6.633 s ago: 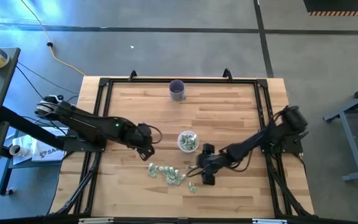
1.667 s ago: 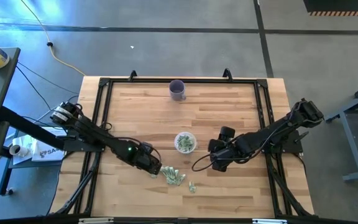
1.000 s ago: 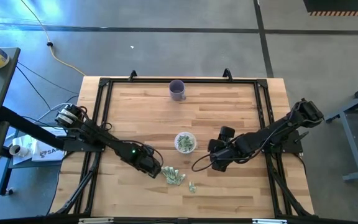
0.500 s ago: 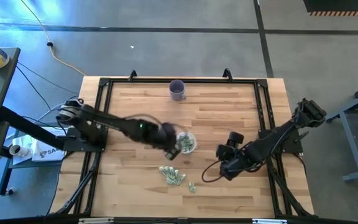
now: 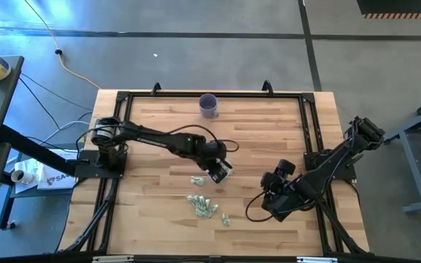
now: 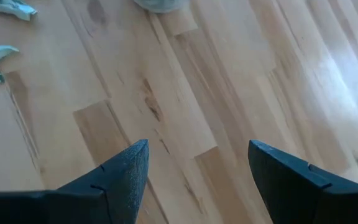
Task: Pick and place Stevia / Truvia into bins
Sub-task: Put the stevia packet into the transparent container
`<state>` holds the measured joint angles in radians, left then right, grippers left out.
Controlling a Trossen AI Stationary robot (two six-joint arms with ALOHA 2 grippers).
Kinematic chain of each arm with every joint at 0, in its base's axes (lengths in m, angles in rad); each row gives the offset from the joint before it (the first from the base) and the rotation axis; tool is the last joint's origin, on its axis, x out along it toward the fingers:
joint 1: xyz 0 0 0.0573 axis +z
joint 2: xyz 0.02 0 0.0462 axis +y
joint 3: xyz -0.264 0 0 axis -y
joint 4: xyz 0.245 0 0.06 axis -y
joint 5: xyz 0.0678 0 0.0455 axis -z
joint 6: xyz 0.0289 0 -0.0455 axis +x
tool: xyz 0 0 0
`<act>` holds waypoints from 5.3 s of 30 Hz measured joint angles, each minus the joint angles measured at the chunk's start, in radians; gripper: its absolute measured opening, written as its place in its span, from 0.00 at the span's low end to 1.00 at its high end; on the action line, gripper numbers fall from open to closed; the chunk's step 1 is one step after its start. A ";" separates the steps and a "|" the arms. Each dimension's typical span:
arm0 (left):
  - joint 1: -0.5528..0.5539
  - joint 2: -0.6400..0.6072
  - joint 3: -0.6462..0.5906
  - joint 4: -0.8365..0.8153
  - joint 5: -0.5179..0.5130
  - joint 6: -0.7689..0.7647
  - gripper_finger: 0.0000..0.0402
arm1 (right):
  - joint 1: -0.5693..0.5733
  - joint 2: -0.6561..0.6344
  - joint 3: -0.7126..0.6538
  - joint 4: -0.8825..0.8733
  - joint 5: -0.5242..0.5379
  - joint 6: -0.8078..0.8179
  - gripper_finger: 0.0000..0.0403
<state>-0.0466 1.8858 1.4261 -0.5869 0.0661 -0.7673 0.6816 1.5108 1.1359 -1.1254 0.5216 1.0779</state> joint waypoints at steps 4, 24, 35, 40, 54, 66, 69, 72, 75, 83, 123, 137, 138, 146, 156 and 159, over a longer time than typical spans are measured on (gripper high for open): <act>-0.007 -0.064 -0.002 -0.085 0.042 0.012 0.67 | 0.001 0.001 -0.025 0.001 -0.003 0.002 0.66; -0.146 -0.133 -0.341 0.137 -0.125 0.424 0.77 | 0.000 0.000 -0.137 0.110 -0.072 -0.014 0.66; -0.080 -0.138 -0.489 0.240 -0.053 0.512 0.74 | -0.008 0.001 -0.136 0.123 -0.068 0.025 0.66; -0.114 -0.137 -0.505 0.293 -0.123 0.504 0.61 | -0.029 0.001 -0.137 0.122 -0.060 0.033 0.66; -0.087 -0.175 -0.477 0.117 -0.151 0.528 0.09 | -0.074 0.000 -0.137 0.116 -0.077 0.021 0.66; -0.068 -0.429 -0.286 0.136 -0.310 0.471 0.05 | -0.060 0.000 -0.137 0.120 -0.012 0.018 0.66; -0.031 -0.335 -0.287 0.232 -0.313 0.442 0.05 | -0.058 0.001 -0.137 0.126 -0.017 0.018 0.66; -0.006 -0.229 -0.288 0.283 -0.268 0.389 0.07 | -0.050 0.001 -0.137 0.127 -0.032 0.018 0.66; 0.001 -0.150 -0.282 0.323 -0.245 0.272 0.22 | -0.040 0.001 -0.136 0.134 -0.045 0.022 0.66; -0.053 -0.187 -0.081 -0.173 -0.063 0.194 0.68 | -0.013 0.000 -0.136 0.135 -0.070 0.022 0.66; -0.300 -0.068 -0.306 -0.346 0.108 0.554 0.10 | -0.069 0.095 -0.137 0.447 -0.103 -0.319 0.66; 0.020 -0.334 -0.257 0.263 -0.087 0.422 0.06 | -0.166 0.094 -0.137 0.469 -0.016 -0.319 0.66; 0.033 -0.306 -0.257 0.299 -0.056 0.427 0.06 | -0.171 0.094 -0.137 0.474 -0.021 -0.319 0.66; 0.046 -0.088 -0.247 0.333 0.085 0.324 0.33 | -0.184 0.094 -0.137 0.480 -0.042 -0.318 0.66; 0.045 -0.213 -0.024 0.045 0.082 0.320 0.64 | -0.184 0.094 -0.137 0.477 -0.075 -0.318 0.66; 0.005 -0.250 0.022 -0.170 0.026 0.352 0.69 | -0.176 0.094 -0.137 0.475 -0.104 -0.340 0.66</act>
<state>-0.0413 1.6357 1.4484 -0.7572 0.0922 -0.4149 0.5057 1.6047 0.9993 -0.6500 0.4179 0.7376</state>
